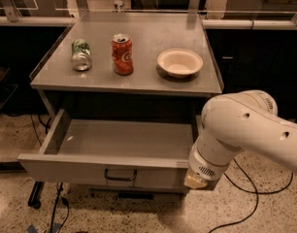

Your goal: Close top drawer

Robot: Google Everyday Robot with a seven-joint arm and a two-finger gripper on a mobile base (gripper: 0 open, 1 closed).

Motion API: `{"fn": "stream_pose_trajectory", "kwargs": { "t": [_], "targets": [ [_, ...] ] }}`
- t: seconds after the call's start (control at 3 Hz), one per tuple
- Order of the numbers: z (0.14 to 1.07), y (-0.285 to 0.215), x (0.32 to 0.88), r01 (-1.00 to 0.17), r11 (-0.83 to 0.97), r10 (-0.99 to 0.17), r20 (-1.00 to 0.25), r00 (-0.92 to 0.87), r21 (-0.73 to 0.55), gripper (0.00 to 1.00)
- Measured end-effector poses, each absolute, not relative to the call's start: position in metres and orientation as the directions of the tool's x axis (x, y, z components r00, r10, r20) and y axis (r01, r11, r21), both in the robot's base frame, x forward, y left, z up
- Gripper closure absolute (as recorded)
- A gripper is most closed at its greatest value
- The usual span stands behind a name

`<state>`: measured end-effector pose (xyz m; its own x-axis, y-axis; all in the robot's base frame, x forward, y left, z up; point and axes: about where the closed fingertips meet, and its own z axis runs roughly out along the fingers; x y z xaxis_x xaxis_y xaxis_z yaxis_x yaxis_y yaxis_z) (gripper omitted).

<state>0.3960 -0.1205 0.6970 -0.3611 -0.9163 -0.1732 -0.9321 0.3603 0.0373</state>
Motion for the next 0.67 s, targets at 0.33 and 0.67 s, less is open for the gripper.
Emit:
{"fn": "stream_pose_trajectory", "kwargs": {
  "t": [0.33, 0.67],
  "targets": [
    [0.697, -0.1205, 0.396, -0.932, 0.36, -0.916, -0.173, -0.361, 0.037, 1.0],
    [0.6898, -0.1223, 0.3998, -0.921, 0.39, -0.906, -0.173, -0.386, 0.012, 1.0]
  ]
}}
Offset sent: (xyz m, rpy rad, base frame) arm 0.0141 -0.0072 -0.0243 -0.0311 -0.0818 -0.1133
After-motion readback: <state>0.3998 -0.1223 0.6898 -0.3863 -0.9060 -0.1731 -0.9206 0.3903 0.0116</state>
